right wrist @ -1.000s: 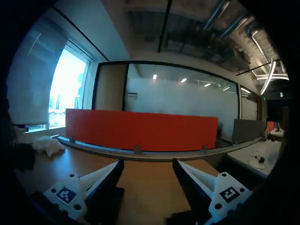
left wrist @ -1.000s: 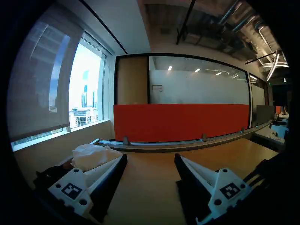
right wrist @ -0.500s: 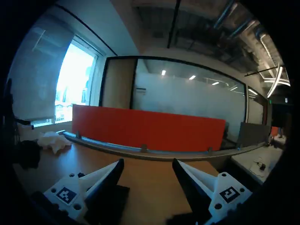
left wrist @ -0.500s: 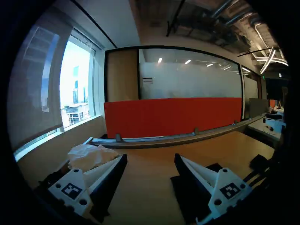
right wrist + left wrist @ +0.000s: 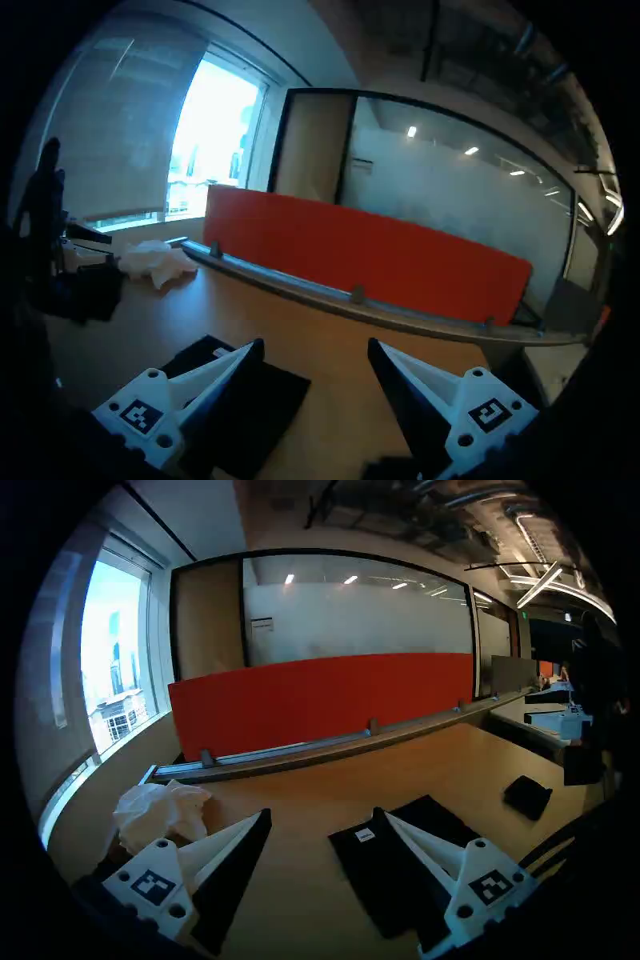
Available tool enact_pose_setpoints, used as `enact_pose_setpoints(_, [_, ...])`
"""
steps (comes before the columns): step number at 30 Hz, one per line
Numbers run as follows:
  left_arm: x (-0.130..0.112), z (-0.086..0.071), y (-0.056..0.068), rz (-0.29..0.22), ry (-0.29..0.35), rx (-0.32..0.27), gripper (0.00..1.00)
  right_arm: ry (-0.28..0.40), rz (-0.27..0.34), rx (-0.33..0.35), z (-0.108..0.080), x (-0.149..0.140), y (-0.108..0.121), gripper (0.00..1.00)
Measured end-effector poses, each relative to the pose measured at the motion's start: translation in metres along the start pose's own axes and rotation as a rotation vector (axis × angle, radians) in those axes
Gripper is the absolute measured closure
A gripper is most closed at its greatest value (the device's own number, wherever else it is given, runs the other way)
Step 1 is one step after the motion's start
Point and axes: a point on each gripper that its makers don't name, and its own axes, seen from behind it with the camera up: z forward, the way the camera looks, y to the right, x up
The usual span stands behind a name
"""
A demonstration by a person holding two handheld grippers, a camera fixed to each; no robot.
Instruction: Fold towel
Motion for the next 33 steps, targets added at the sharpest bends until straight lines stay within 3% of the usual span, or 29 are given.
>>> enact_pose_setpoints(15, [-0.029,0.016,0.018,0.039,-0.087,-0.090,0.07,-0.109,-0.035,0.095,0.007,-0.035,-0.021,0.00])
enact_pose_setpoints(33, [-0.099,0.021,0.045,0.081,-0.204,-0.164,0.07,-0.200,-0.057,0.148,0.012,-0.097,-0.043,0.00])
